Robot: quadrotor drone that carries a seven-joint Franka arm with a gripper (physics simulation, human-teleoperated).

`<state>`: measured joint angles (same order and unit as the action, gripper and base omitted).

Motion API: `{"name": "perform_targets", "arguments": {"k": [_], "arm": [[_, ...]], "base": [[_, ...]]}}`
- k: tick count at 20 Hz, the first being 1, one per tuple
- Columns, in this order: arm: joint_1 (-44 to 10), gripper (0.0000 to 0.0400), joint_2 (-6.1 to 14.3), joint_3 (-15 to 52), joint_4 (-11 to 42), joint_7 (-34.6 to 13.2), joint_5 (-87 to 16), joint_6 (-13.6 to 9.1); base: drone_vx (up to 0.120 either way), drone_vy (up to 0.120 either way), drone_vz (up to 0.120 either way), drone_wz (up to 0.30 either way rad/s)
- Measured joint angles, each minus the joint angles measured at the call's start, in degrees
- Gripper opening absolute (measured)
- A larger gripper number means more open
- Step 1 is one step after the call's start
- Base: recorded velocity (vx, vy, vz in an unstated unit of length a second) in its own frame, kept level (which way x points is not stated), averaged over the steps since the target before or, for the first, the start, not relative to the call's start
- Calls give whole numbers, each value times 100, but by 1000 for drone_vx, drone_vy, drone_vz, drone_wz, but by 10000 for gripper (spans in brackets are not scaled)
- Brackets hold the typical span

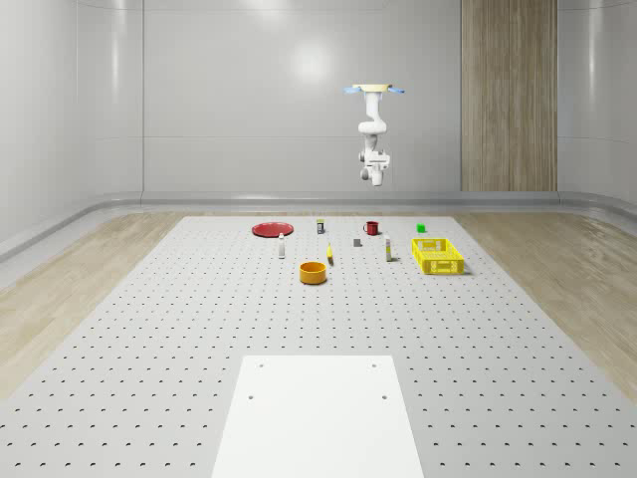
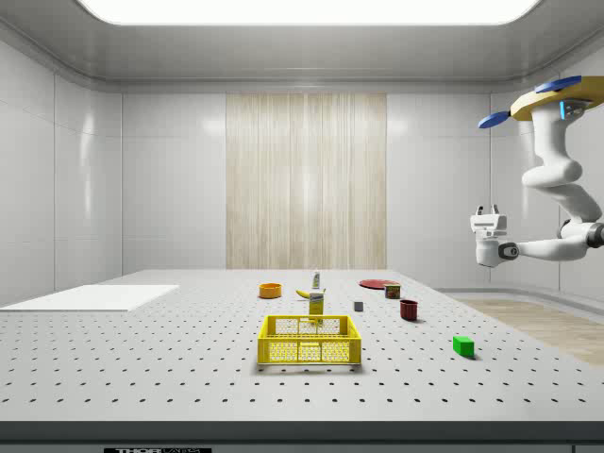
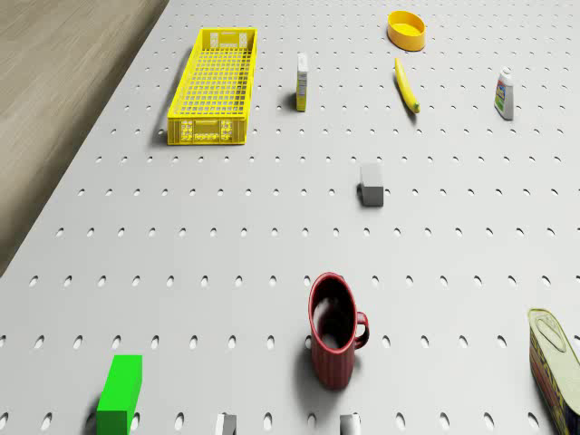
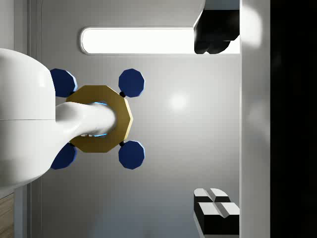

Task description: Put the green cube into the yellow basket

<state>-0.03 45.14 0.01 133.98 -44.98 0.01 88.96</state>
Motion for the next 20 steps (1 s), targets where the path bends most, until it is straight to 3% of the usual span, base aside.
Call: {"name": "perform_targets", "arguments": {"k": [6, 10, 20], "arm": [[-16, 400, -145, 8, -733, 9, 6, -561], [-23, 400, -306, 13, -1183, 12, 9, -832], [-34, 400, -483, 20, -1657, 16, 13, -1085]], "base": [[0, 0, 0, 0], [50, 110, 0, 0], [84, 120, 0, 0]]}}
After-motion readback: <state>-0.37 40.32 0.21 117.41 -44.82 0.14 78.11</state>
